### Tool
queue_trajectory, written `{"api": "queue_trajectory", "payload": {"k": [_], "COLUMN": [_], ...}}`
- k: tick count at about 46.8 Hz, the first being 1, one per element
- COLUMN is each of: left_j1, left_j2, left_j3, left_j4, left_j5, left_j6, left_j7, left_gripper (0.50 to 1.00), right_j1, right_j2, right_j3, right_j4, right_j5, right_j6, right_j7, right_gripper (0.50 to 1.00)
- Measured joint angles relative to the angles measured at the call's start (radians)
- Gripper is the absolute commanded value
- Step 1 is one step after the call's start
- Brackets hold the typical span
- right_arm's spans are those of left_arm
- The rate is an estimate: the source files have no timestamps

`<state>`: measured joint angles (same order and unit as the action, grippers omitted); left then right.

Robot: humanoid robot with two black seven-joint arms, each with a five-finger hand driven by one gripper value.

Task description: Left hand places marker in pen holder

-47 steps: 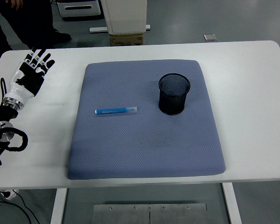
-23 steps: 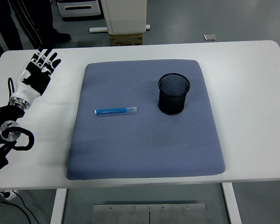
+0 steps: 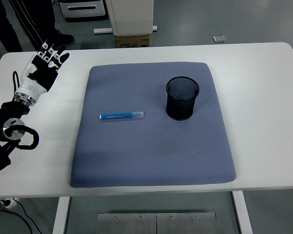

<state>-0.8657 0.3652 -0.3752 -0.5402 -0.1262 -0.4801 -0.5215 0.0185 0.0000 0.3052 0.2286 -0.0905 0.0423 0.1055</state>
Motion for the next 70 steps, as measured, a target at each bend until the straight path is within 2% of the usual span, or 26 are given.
{"api": "queue_trajectory", "payload": {"k": [9,16,36,43,51,61,68,70], "left_j1": [-0.112,-0.182,-0.472,-0.528,-0.579,-0.658,-0.669,-0.67], "left_j2": [0.019,0.035,0.022,0.003,-0.009,-0.054,-0.06,-0.06], "left_j3": [0.22,0.329,0.797,0.873,0.894,1.052,1.123,1.139], "left_j4": [-0.079,-0.138,-0.255,-0.254,-0.237,-0.211,-0.199,-0.197], "left_j5": [0.031,0.066,0.195,0.294,0.431,0.446,0.436,0.437], "left_j6": [0.003,0.029,0.037,0.037,0.045,0.07,0.075,0.075], "left_j7": [0.002,0.005,0.005,0.007,0.008,0.01,0.011,0.04], "left_gripper": [1.0,1.0,1.0,1.0,1.0,1.0,1.0,1.0], "right_j1": [0.0,0.0,0.0,0.0,0.0,0.0,0.0,0.0], "right_j2": [0.0,0.0,0.0,0.0,0.0,0.0,0.0,0.0], "right_j3": [0.0,0.0,0.0,0.0,0.0,0.0,0.0,0.0], "right_j4": [0.0,-0.001,0.0,0.0,0.0,0.0,0.0,0.0], "right_j5": [0.0,0.0,0.0,0.0,0.0,0.0,0.0,0.0], "right_j6": [0.0,-0.001,0.0,0.0,-0.001,-0.001,0.0,0.0], "right_j7": [0.0,0.0,0.0,0.0,0.001,0.001,0.001,0.0], "right_gripper": [1.0,1.0,1.0,1.0,1.0,1.0,1.0,1.0]}}
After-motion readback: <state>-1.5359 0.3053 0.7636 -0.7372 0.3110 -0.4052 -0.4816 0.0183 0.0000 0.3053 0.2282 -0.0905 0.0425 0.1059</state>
